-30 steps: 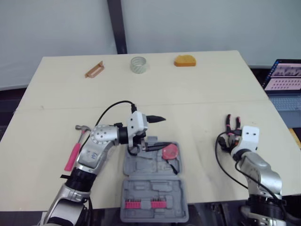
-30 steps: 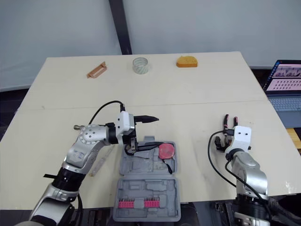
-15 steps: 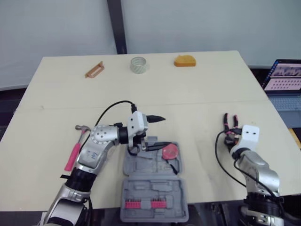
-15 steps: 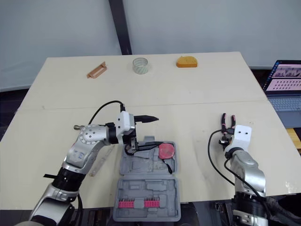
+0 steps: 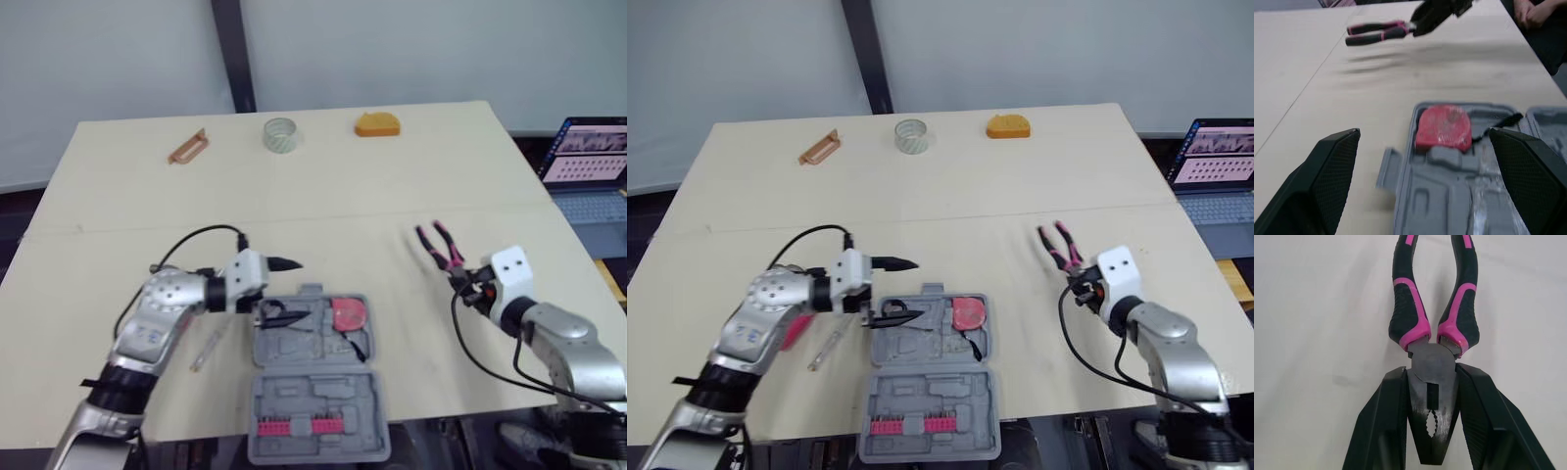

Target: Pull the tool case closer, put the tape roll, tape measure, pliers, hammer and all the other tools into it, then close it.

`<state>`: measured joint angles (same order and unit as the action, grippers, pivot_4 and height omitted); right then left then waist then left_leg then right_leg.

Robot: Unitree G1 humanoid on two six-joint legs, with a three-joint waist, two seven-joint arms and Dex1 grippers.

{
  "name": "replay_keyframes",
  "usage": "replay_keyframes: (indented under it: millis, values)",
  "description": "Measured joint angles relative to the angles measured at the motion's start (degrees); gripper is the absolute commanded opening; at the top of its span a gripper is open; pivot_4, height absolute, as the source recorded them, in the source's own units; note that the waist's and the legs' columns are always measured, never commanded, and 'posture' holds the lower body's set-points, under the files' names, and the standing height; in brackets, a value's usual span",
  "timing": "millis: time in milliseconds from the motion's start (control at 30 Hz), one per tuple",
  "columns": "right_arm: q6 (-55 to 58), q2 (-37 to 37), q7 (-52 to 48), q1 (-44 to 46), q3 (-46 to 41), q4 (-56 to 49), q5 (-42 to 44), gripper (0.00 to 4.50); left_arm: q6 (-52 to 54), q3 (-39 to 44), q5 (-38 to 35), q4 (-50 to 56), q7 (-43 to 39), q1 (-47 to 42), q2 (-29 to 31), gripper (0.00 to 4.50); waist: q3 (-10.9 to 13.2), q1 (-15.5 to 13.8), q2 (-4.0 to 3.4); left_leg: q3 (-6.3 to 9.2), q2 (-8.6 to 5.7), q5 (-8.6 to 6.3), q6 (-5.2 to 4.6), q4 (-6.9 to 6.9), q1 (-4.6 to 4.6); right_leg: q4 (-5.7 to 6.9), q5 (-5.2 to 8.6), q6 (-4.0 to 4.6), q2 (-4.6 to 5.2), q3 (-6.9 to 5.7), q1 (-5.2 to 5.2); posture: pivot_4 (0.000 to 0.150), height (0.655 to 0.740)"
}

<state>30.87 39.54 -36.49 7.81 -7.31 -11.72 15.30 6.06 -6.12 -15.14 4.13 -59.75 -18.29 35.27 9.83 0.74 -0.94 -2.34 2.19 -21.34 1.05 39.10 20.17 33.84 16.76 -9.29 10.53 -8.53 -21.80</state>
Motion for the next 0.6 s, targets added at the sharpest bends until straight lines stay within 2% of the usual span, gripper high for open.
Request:
replay_keyframes:
  millis: [133, 267, 433, 600]
  values:
    - [-0.67, 5.52, -13.13, 2.75, 7.21, -4.64, 3.19, 0.97, -1.52, 4.70, -1.05, 0.77, -2.65, 6.26, 5.74, 4.50, 0.04, -0.54, 0.07, 0.00, 0.00, -0.01, -0.01, 0.02, 0.01, -0.01, 0.00, 0.00, 0.00, 0.00, 0.01, 0.150, 0.7400]
    - [-0.42, 7.55, -21.51, 8.91, 14.37, -7.69, 4.14, 0.97, -3.75, 8.84, -1.60, 1.76, -4.72, 13.27, 9.73, 4.50, 0.09, -0.91, 0.15, 0.05, 0.00, -0.01, 0.00, 0.07, 0.02, 0.01, 0.00, 0.00, 0.01, -0.01, 0.02, 0.150, 0.7400]
    - [2.46, 7.32, -25.13, 15.02, 24.41, -11.80, 2.35, 0.97, -5.07, 14.02, -3.57, 5.74, -6.21, 22.62, 11.55, 4.50, 0.24, -0.77, 0.39, 0.06, 0.00, -0.01, 0.01, 0.08, 0.04, 0.02, 0.00, 0.00, 0.01, -0.01, 0.01, 0.150, 0.7400]
    - [5.03, 5.01, -25.19, 20.83, 33.15, -12.18, -3.32, 0.97, -6.87, 16.32, -3.82, 8.81, -6.69, 29.20, 12.26, 4.50, 0.25, -0.64, 0.41, 0.05, 0.01, -0.01, 0.01, 0.09, 0.04, 0.05, 0.00, 0.00, 0.01, -0.01, -0.03, 0.150, 0.7400]
